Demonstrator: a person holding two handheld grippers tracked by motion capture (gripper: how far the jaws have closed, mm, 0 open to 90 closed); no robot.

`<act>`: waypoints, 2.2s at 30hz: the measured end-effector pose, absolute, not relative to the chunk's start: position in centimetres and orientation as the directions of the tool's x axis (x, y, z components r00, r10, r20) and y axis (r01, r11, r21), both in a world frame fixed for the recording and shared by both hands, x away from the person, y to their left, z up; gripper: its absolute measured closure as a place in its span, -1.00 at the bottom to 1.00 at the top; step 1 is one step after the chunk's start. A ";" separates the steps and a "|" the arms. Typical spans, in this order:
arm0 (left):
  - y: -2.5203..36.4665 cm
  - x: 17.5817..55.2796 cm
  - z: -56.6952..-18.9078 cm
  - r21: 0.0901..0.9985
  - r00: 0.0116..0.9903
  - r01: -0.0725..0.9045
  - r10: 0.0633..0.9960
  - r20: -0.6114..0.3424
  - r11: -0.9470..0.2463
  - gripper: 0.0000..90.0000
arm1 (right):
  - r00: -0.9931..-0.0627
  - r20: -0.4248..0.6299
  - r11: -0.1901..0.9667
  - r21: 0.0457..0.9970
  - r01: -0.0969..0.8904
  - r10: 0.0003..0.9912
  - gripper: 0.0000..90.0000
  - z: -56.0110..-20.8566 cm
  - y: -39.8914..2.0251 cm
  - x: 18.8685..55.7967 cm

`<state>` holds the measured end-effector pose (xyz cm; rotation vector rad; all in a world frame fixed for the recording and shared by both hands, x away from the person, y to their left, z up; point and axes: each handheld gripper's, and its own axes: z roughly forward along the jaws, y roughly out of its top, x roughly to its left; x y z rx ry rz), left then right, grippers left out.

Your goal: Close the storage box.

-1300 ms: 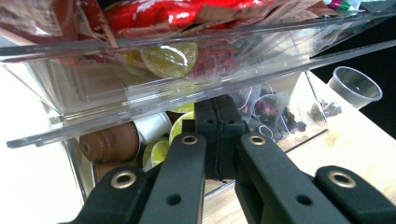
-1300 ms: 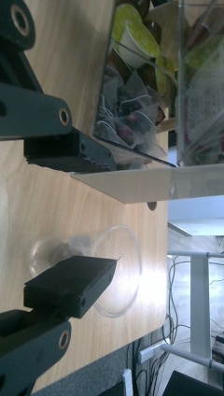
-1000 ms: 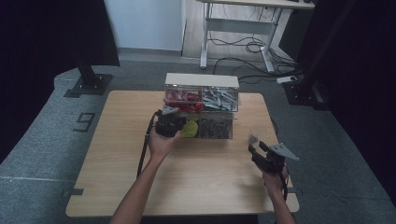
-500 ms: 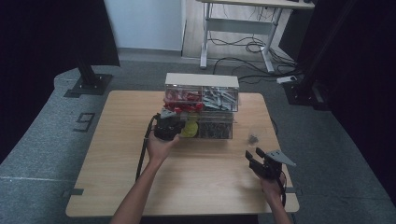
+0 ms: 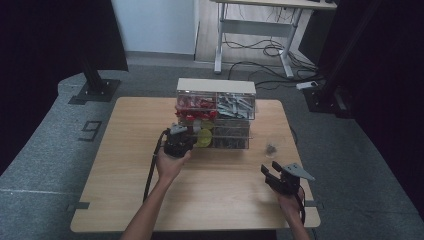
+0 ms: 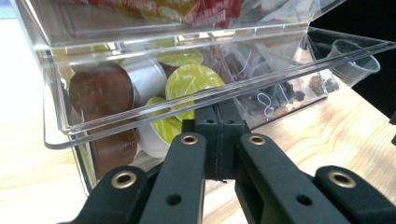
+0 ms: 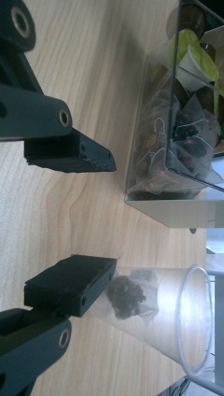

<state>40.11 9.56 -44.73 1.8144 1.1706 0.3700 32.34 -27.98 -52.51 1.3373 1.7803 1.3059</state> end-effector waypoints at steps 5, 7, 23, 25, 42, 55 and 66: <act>9.7 39.9 -45.1 0.812 0.504 0.569 0.835 -0.222 -0.128 1.00 | -0.354 0.116 0.038 0.916 0.399 0.928 0.04 -52.8 -27.9 32.3; 9.7 39.8 -45.4 0.810 0.504 0.573 0.834 -0.224 -0.129 1.00 | -0.356 0.115 0.040 0.916 0.399 0.927 0.04 -52.8 -27.9 32.2; 10.1 39.4 -47.4 0.788 0.490 0.605 0.835 -0.250 -0.119 1.00 | -0.360 0.111 0.048 0.913 0.405 0.926 0.04 -53.0 -27.6 32.2; 10.1 39.5 -47.6 0.784 0.490 0.609 0.835 -0.252 -0.120 1.00 | -0.360 0.111 0.048 0.913 0.405 0.926 0.04 -53.0 -27.6 32.2; 10.0 39.7 -49.3 0.760 0.484 0.638 0.831 -0.274 -0.120 1.00 | -0.364 0.108 0.054 0.911 0.408 0.925 0.04 -53.2 -27.5 32.2; 10.5 38.9 -49.8 0.783 0.495 0.605 0.838 -0.231 -0.142 0.82 | -0.369 0.109 0.058 0.908 0.414 0.923 0.03 -53.3 -27.4 32.2; 11.7 36.2 -50.2 0.806 0.552 0.565 0.807 -0.209 -0.177 0.43 | -0.377 0.112 0.067 0.900 0.431 0.919 0.02 -53.5 -27.5 32.2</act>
